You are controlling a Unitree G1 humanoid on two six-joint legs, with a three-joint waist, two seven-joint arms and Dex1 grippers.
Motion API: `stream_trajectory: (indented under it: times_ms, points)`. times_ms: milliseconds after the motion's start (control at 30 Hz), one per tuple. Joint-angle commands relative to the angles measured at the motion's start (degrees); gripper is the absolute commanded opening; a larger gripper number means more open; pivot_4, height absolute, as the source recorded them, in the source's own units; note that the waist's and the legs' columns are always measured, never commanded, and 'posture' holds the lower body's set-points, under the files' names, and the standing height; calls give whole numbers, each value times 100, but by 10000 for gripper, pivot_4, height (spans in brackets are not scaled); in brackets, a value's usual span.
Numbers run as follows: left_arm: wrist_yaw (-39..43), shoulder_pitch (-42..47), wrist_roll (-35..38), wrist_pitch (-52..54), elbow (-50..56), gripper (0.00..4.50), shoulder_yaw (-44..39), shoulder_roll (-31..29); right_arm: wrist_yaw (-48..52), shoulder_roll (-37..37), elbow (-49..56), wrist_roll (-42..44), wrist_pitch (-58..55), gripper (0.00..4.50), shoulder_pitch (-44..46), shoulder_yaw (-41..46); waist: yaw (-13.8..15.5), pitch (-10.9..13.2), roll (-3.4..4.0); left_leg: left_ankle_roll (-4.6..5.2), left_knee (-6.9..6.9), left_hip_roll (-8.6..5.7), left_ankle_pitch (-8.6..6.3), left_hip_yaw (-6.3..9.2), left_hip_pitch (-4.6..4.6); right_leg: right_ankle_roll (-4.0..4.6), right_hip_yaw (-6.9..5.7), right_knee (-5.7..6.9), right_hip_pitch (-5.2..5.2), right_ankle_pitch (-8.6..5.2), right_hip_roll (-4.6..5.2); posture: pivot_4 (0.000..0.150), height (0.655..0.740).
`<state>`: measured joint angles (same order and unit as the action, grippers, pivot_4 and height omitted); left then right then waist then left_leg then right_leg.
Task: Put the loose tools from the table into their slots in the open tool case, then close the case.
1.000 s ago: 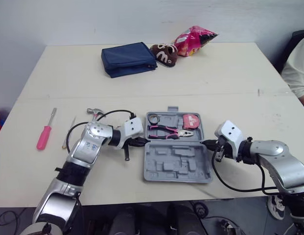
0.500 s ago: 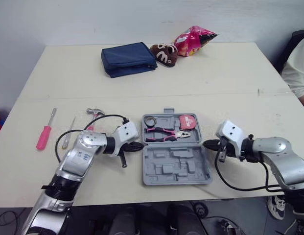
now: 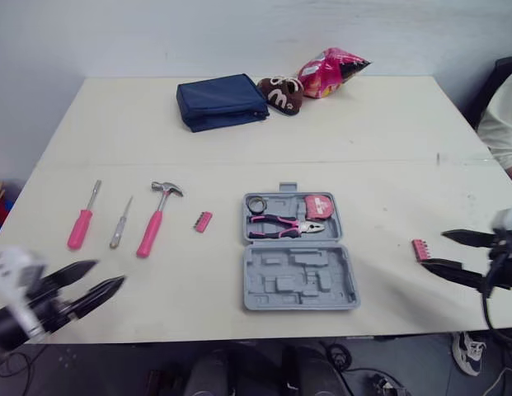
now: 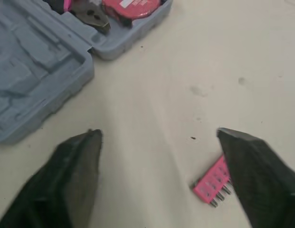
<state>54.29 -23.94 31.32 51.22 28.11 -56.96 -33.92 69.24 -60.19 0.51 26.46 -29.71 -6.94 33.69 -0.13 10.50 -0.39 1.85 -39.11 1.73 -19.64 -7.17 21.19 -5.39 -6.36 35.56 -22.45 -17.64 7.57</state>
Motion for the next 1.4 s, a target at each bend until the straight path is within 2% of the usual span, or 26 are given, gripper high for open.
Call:
stream_trajectory:
  times_ms: [33, 167, 267, 500, 633, 867, 967, 1167, 1267, 1400]
  points:
    - [-109, -430, 107, -327, -343, 44461, -922, -7, 109, -276, -798, -155, 358, 45000, 71, 377, -1, 0, 0, -3, 2, 1, -3, -1, 0, 6, -1, 0, -3, -3, 0, 1500, 7400]
    - [-157, -769, -16, -818, -835, 44461, -1134, -188, 181, -472, -1680, -311, 834, 45000, 393, 257, 4, -4, 8, -15, 3, 4, -11, 4, 0, 14, -6, 0, -8, -8, 7, 1500, 7400]
    - [-397, -654, 161, -759, -759, 44461, -1059, -266, 246, -435, -1661, -201, 824, 45000, 610, 125, -16, -8, 15, -41, 5, 8, -26, 6, 0, 20, -5, 2, -11, -11, 8, 1500, 7400]
    - [-1562, -131, 313, -159, 294, 44461, -274, -223, 164, -202, -249, 484, 46, 45000, 947, -133, -14, -10, 26, -45, 13, 12, -24, 6, 3, 22, -4, 8, -15, -12, 8, 1500, 7400]
    - [-2586, 818, 695, 704, 919, 44461, 396, -234, -176, 197, 598, 1209, -631, 45000, 1450, -466, -8, -10, 26, -26, 10, 11, -9, 7, 1, 20, -3, 12, -11, -10, 8, 1500, 7400]
    - [-3434, 1438, 700, 1727, 1052, 44461, 899, -447, -810, 592, 1998, 2356, -1637, 45000, 2321, -1040, -23, -8, 28, -27, 14, 9, -5, 4, 8, 18, -3, 14, -17, -10, -4, 1500, 7400]
    - [-3472, 1493, 454, 1613, 532, 44461, 891, -628, -933, 628, 2340, 2582, -1796, 45000, 2706, -1365, -7, -6, 25, -27, 11, 9, -4, 5, 7, 18, -5, 16, -17, -10, -6, 1500, 7400]
    - [-2895, 1561, 147, 803, -634, 44461, 1075, -1196, -926, 752, 2606, 2727, -1779, 45000, 3393, -2018, 1, -5, 23, -28, 12, 8, -5, 5, 13, 19, -5, 13, -27, -10, -2, 1500, 7400]
    - [-2698, 2013, 77, 609, -1292, 44461, 1458, -1531, -884, 907, 2663, 2620, -1656, 45000, 3678, -2408, 16, -5, 21, -29, 12, 8, -6, 7, 18, 19, -6, 13, -32, -10, 0, 1500, 7400]
    - [-2596, 2389, 19, 570, -1491, 44461, 1988, -1709, -861, 1058, 2643, 2516, -1542, 45000, 3854, -2698, -6, -6, 18, -29, 13, 5, -8, 6, 25, 19, -6, 12, -37, -10, 6, 1500, 7400]
